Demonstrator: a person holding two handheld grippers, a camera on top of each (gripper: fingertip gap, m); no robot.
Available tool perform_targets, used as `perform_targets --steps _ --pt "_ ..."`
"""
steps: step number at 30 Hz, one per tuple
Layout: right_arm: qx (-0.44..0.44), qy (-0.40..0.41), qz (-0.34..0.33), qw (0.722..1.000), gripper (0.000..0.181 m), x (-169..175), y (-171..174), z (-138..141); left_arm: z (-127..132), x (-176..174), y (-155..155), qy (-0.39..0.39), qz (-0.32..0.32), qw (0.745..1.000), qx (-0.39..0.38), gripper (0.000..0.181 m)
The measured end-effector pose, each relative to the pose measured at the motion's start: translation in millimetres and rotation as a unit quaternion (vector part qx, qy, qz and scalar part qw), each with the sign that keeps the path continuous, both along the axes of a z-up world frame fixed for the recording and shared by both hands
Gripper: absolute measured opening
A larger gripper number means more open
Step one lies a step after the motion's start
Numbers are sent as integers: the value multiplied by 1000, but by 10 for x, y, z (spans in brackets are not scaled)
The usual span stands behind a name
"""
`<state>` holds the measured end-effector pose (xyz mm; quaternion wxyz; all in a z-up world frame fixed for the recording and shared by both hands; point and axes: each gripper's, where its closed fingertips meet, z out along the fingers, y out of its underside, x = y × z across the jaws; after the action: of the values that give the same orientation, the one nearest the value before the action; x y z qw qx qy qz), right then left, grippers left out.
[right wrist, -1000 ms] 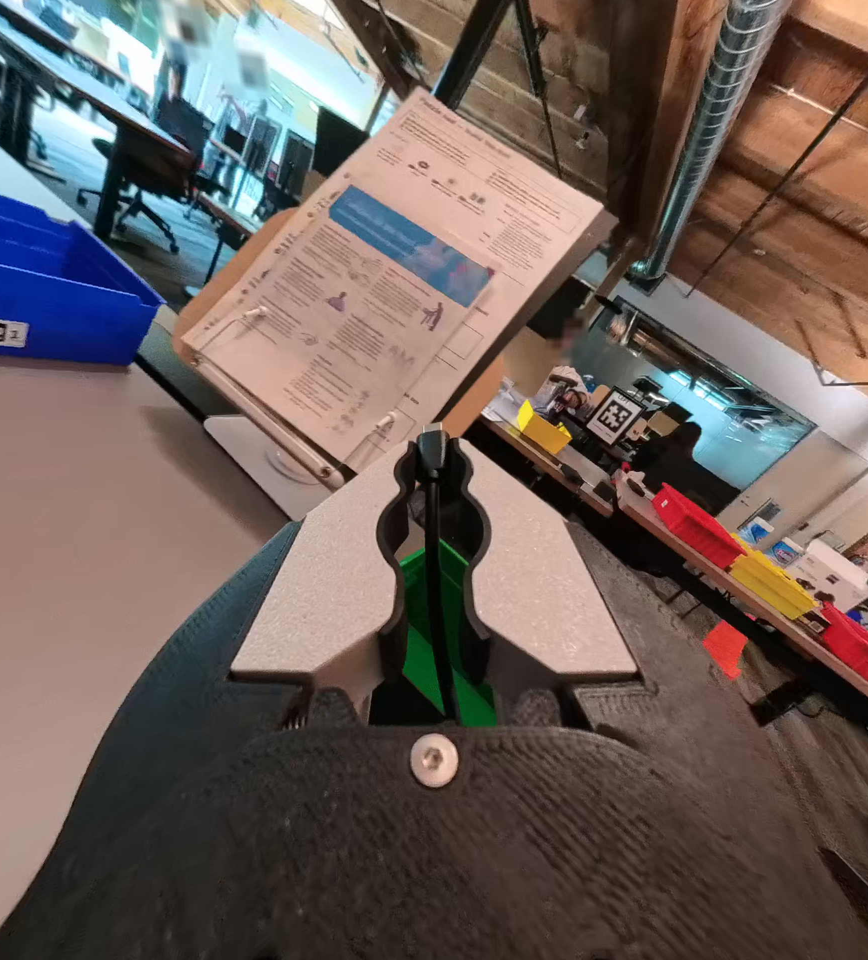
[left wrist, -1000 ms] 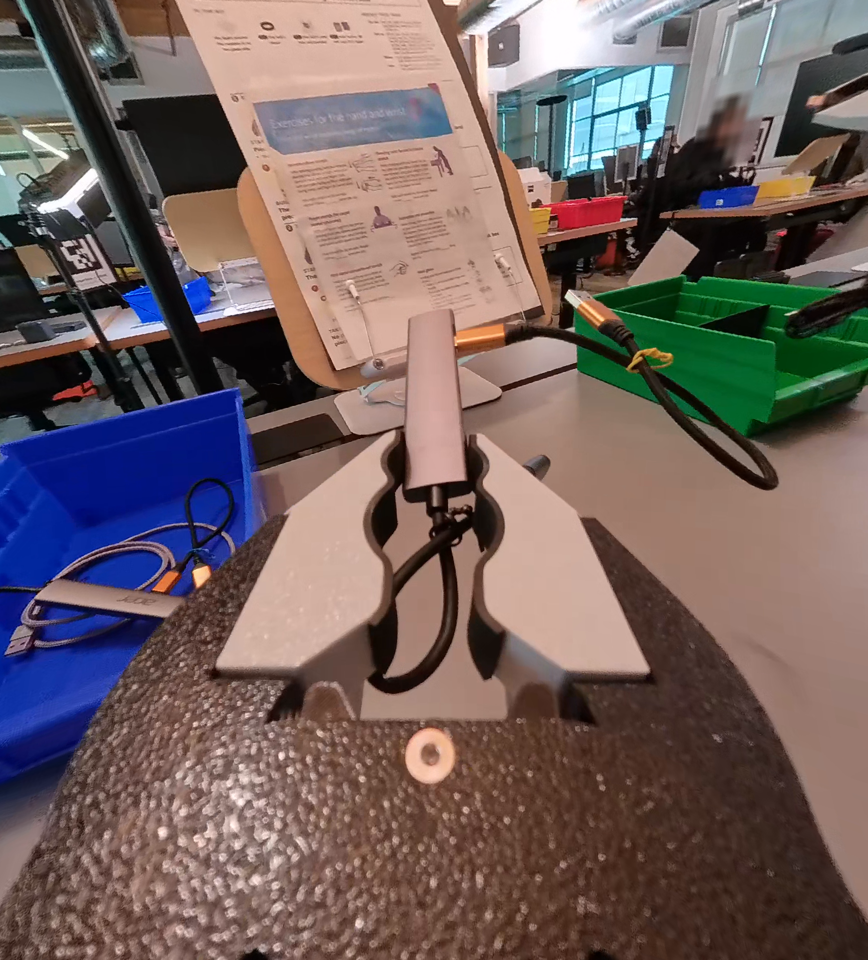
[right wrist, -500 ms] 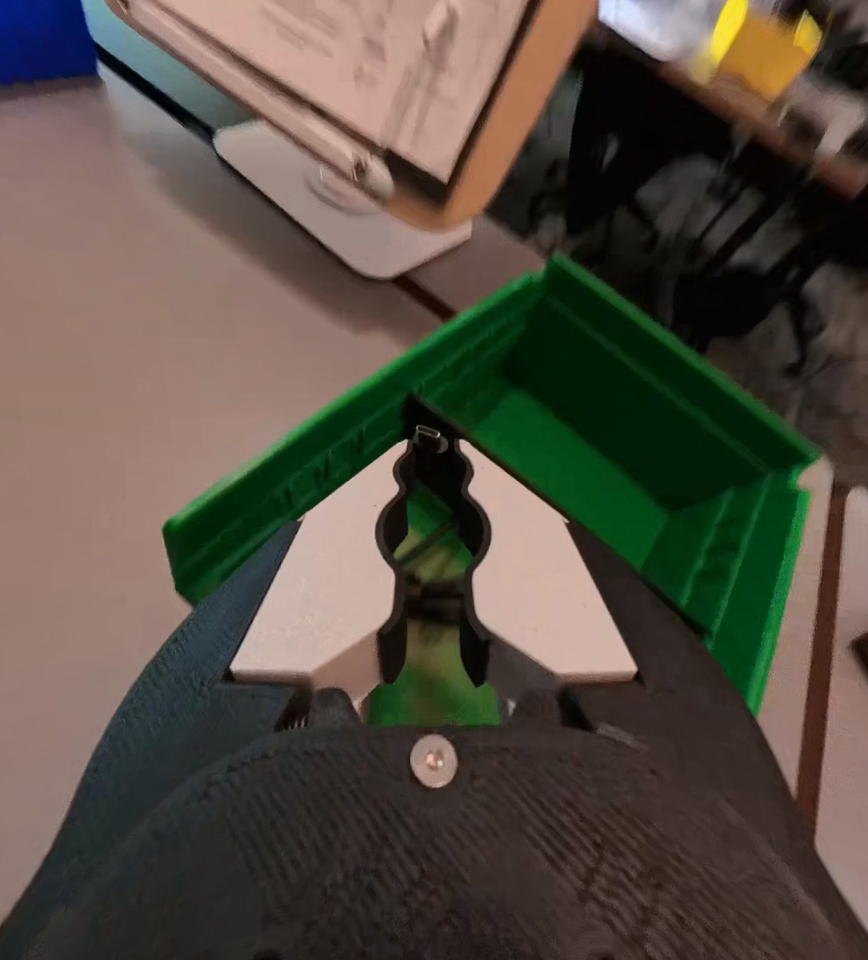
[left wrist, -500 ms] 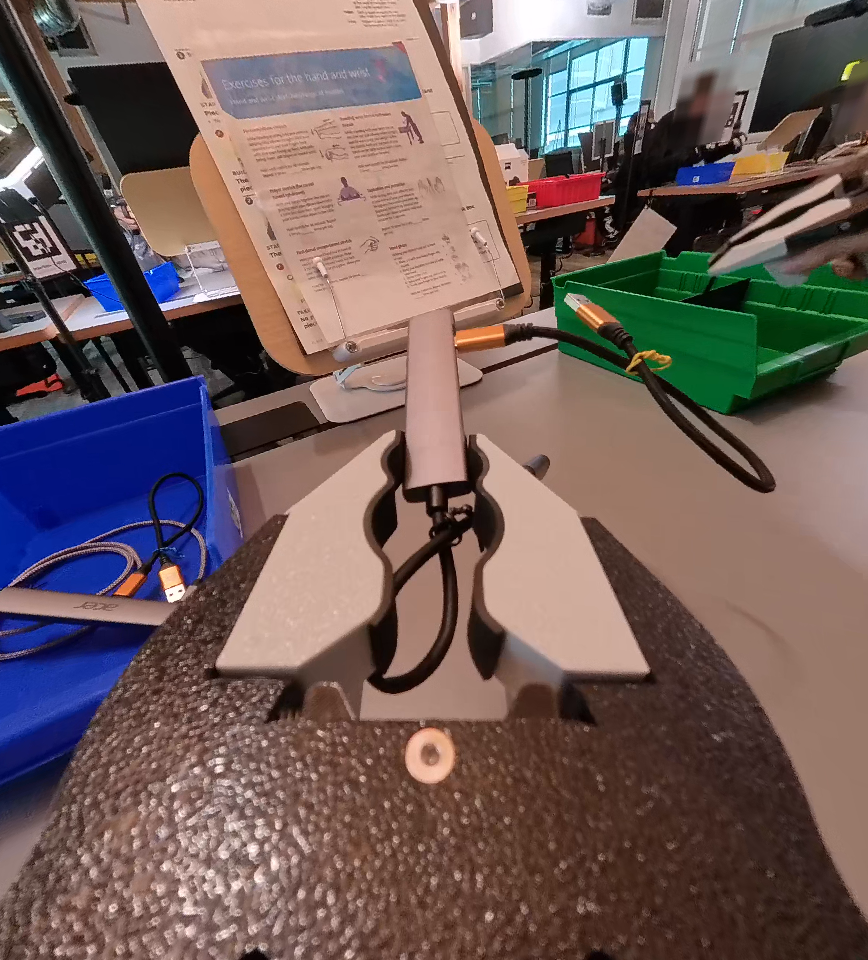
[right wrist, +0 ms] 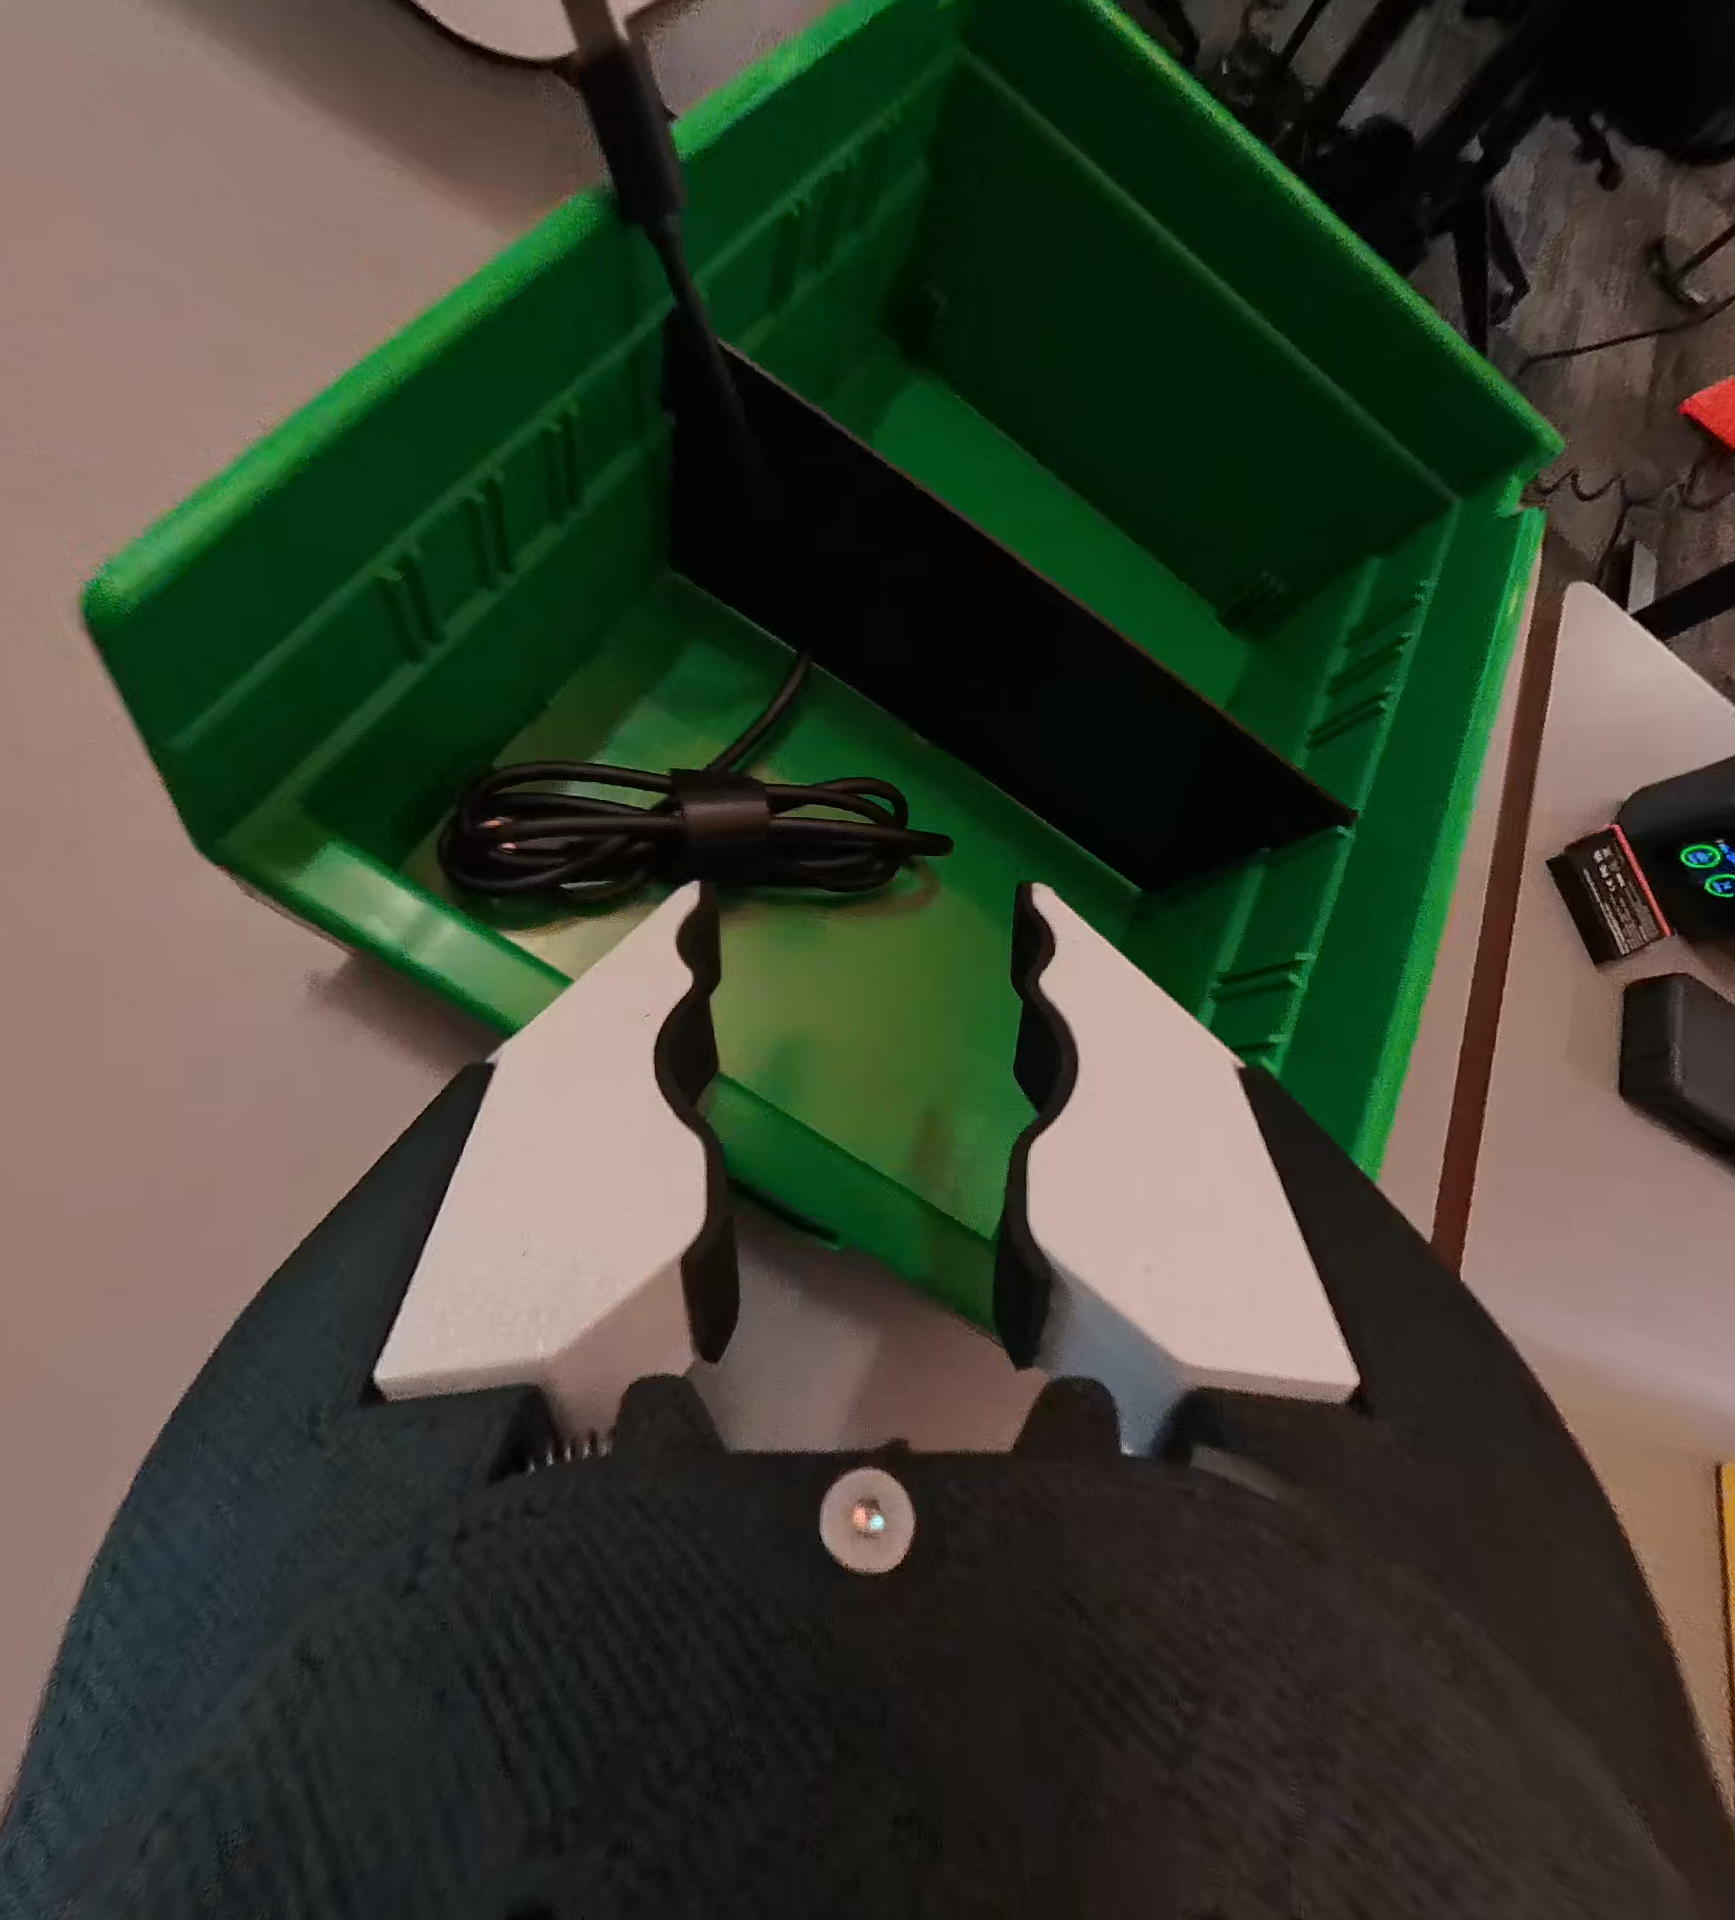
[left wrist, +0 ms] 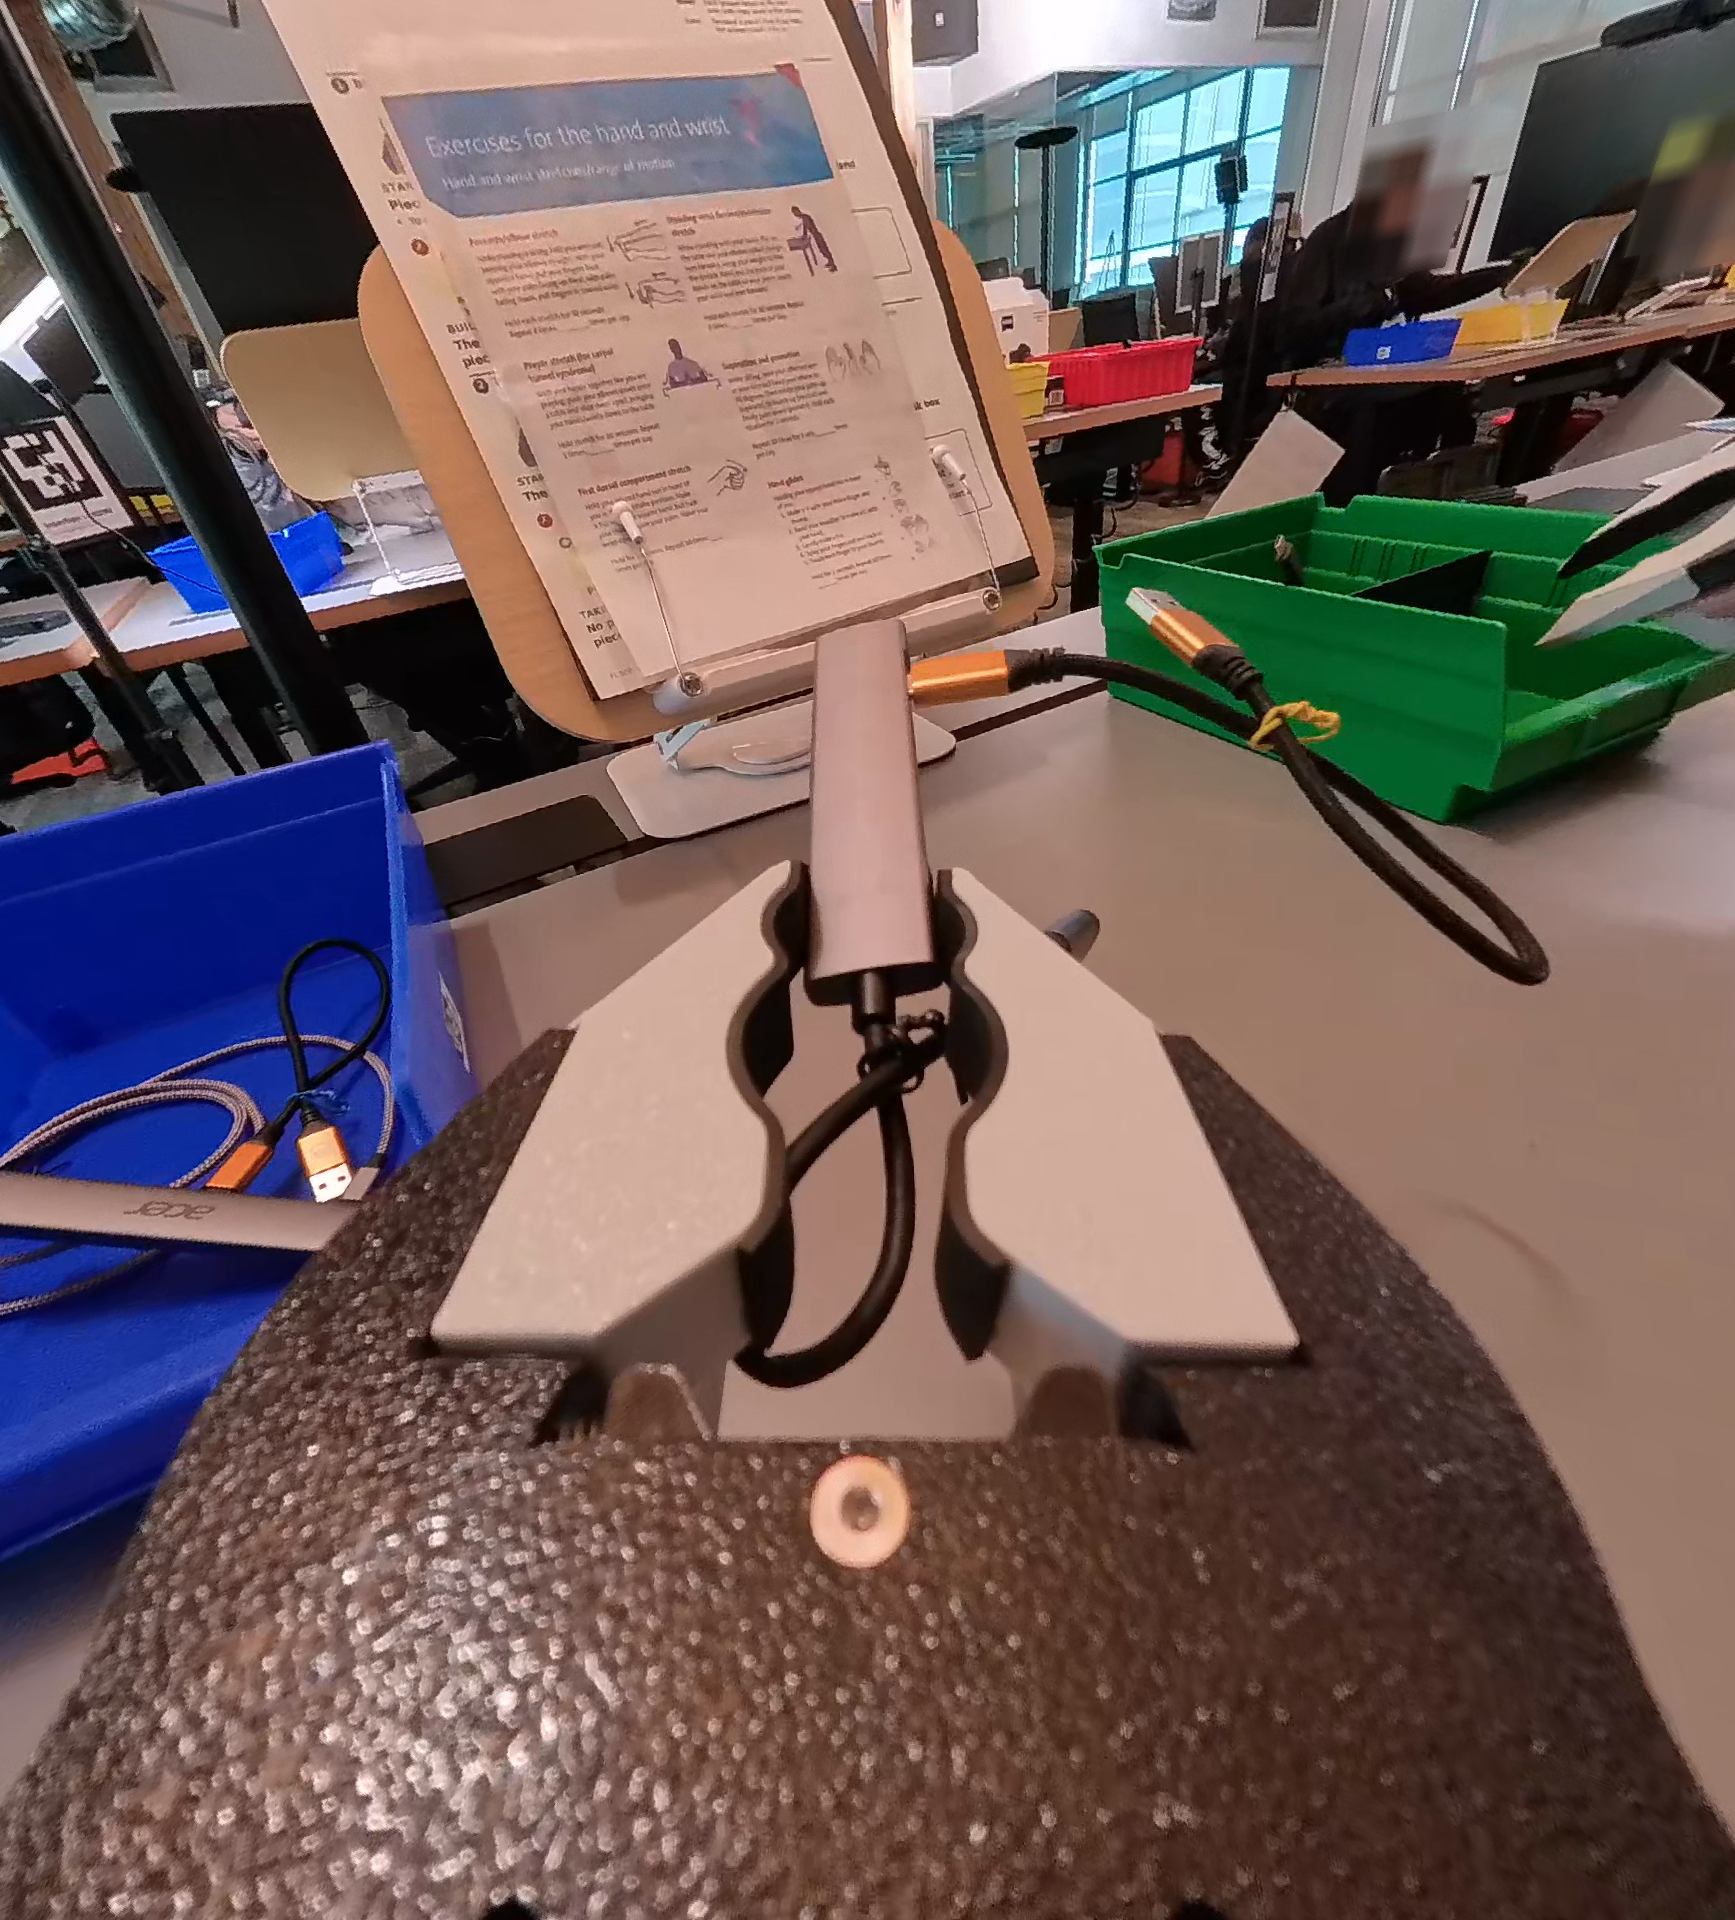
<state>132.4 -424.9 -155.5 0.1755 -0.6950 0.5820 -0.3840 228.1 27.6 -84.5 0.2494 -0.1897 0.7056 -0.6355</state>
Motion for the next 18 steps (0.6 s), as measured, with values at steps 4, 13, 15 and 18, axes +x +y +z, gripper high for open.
perform_targets --steps 4,13,15,18 --pt "24 -82 29 996 65 56 555 398 -8 -21 -20 -1 -4 1000 4 22" --pt "186 -367 233 881 79 196 3194 1214 -302 -80 -190 37 -20 997 60 22" --pt "152 -353 263 885 72 344 3474 1046 -370 -101 -227 29 -18 995 89 22" --pt "116 -310 264 906 65 611 3563 748 -384 -167 -293 16 -27 994 100 22"
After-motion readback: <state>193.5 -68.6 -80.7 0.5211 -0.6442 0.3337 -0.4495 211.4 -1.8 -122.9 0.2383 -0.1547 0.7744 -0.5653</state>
